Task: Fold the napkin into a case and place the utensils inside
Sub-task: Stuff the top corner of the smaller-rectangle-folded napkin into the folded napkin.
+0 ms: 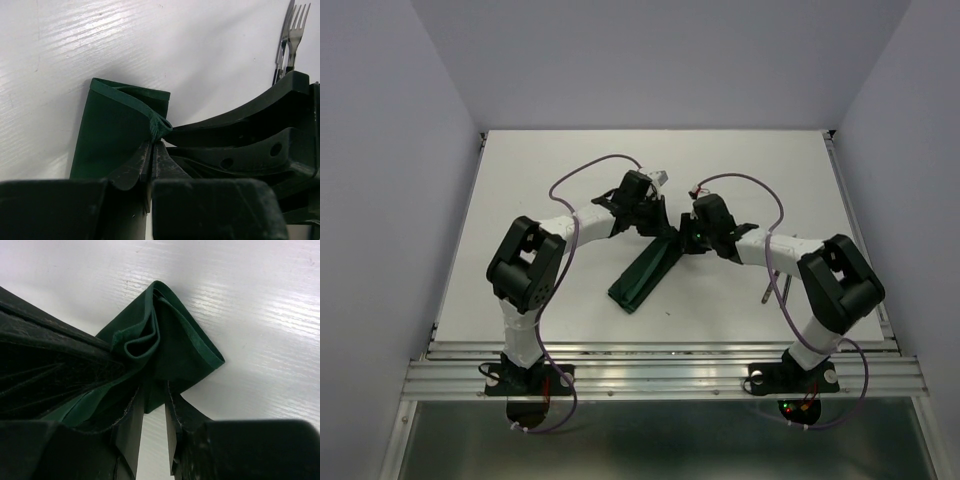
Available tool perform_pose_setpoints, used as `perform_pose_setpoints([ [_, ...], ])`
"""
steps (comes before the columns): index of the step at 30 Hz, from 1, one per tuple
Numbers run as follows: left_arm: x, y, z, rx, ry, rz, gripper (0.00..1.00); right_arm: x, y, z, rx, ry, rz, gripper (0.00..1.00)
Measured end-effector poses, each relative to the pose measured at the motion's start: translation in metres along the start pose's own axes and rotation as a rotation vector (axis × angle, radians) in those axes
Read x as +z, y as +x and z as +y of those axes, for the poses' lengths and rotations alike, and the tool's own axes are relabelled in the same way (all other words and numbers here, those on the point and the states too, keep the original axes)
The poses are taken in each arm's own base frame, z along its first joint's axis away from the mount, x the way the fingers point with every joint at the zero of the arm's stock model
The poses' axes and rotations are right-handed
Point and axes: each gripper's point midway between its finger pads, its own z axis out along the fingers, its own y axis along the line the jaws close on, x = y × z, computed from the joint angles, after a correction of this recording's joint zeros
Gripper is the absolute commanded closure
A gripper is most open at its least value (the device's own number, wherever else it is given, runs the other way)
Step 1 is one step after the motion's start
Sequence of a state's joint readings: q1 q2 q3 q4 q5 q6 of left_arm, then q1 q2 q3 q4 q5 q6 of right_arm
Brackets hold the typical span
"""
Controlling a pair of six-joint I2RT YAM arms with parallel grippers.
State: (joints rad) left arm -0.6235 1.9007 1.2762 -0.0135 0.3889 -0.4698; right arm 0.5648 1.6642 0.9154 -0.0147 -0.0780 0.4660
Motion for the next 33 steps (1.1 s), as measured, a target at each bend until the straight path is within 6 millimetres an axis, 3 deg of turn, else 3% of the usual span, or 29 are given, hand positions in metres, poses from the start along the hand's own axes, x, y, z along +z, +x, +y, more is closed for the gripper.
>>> perform_pose_setpoints([
  [14, -0.001, -0.005, 0.005, -0.020, 0.015, -0.016, 1.00, 0.020, -0.009, 0.008, -0.042, 0.029, -0.008, 0.70],
  [21, -0.002, -0.006, 0.007, -0.022, 0.012, -0.019, 1.00, 0.030, -0.002, 0.001, -0.078, 0.081, 0.000, 0.70],
  [25, -0.002, -0.006, 0.006, -0.023, 0.014, -0.018, 1.00, 0.030, -0.003, -0.003, -0.093, 0.112, -0.011, 0.76],
  [28, -0.002, -0.005, 0.005, -0.025, 0.022, -0.013, 1.00, 0.030, -0.005, -0.008, -0.096, 0.139, -0.020, 0.90],
  [33, -0.002, -0.004, 0.002, -0.028, 0.030, -0.007, 1.00, 0.029, -0.008, -0.015, -0.099, 0.183, -0.038, 0.93],
])
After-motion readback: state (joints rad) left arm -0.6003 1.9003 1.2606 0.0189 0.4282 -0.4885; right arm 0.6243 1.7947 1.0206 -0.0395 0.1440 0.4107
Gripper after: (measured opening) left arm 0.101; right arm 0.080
